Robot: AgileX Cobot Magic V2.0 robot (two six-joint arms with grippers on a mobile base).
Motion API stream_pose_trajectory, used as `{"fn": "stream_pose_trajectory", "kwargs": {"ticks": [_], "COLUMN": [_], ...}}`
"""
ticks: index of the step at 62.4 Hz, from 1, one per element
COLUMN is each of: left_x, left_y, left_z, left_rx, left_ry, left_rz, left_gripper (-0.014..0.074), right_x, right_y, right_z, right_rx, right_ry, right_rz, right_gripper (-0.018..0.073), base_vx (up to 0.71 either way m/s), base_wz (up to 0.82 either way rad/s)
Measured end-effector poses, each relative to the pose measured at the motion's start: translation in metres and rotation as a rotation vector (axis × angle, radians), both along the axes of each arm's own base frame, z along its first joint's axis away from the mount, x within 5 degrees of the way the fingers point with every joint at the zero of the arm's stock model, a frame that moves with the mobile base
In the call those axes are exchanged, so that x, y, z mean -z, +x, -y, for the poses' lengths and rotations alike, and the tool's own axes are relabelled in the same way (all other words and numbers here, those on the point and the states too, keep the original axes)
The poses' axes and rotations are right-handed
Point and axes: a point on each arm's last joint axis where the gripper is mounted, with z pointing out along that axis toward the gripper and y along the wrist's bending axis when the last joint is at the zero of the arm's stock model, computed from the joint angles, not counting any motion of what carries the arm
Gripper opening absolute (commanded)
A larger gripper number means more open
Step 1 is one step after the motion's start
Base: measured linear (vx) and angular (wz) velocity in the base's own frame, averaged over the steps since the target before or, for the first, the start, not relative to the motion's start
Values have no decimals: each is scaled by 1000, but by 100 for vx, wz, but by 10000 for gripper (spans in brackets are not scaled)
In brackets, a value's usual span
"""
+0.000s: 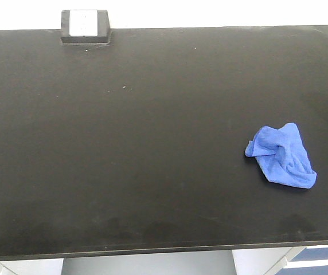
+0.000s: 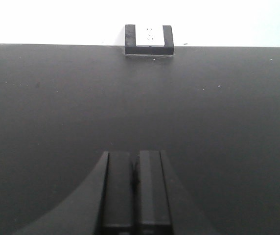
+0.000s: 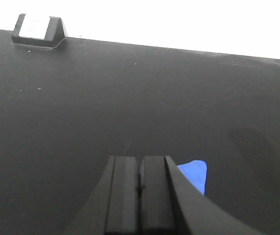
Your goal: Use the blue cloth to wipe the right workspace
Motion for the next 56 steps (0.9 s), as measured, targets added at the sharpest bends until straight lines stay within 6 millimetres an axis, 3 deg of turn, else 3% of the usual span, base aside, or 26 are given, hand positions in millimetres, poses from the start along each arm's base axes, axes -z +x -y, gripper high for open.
{"fn": "stream_pose_trajectory", "kwargs": {"ticks": [19, 31, 37, 46, 56], "left_x": [0, 0, 0, 0, 0], "left_y": [0, 0, 0, 0, 0], "left_z": [0, 0, 0, 0, 0], "left_rx": [0, 0, 0, 0, 0], "left_ry": [0, 0, 0, 0, 0], "left_rz": [0, 0, 0, 0, -1], "left_gripper": [-6, -6, -6, -6, -6], "right_x": [0, 11, 32, 81, 139], "right_y": [-1, -21, -35, -53, -51], "right_z": [1, 7, 9, 11, 12], "right_rx": [3, 46, 77, 113, 140], "right_ry": [-17, -91, -73, -1, 58], "right_rz": [1, 103, 182, 263, 195], "right_gripper": [-8, -8, -8, -8, -8], "base_vx": [0, 0, 0, 0, 0], "base_wz": [0, 0, 0, 0, 0]}}
